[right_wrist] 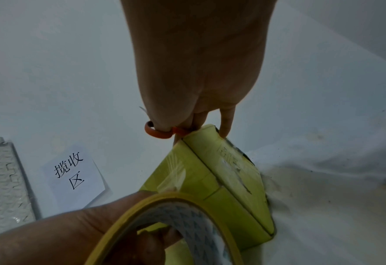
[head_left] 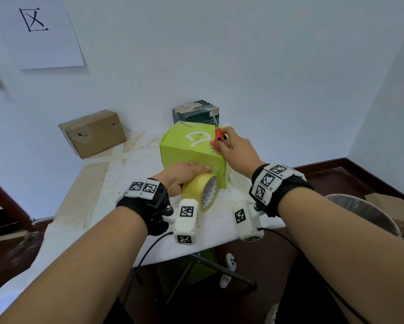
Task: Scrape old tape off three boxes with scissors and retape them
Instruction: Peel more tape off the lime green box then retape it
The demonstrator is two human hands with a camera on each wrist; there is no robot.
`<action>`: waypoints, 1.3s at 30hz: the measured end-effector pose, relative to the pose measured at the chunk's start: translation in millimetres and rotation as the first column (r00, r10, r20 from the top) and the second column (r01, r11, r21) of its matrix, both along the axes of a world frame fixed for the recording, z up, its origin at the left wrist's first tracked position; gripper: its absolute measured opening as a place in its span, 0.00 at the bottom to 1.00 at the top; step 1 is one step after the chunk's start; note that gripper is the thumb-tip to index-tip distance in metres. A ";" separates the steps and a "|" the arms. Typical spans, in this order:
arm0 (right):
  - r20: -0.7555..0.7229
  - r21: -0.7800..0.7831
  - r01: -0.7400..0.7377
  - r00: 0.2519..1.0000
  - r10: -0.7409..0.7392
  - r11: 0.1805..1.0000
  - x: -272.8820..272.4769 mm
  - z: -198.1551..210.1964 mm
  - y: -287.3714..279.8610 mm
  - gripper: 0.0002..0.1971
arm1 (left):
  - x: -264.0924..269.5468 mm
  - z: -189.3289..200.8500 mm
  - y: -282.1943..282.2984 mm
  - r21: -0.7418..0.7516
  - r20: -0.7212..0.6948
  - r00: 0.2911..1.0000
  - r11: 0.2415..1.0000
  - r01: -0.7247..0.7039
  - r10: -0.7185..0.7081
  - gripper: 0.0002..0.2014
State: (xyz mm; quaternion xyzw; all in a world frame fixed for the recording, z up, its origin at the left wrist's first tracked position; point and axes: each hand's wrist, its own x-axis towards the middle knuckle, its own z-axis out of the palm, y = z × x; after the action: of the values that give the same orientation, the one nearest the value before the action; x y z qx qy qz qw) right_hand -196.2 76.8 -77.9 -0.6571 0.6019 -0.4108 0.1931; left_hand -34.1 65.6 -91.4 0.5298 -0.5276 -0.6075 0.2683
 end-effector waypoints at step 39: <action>-0.013 0.839 -0.120 0.971 0.239 0.530 -35.4 42.5 34.3 0.17 | 0.2 1.5 2.7 0.006 0.011 1.000 1.000 0.000 0.000 0.10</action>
State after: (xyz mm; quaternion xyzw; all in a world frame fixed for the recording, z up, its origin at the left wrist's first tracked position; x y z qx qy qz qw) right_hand -231.7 111.1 -35.4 -0.5696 0.6642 -0.0119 0.4840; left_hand -34.0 68.3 -89.8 0.5338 -0.5271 -0.6062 0.2640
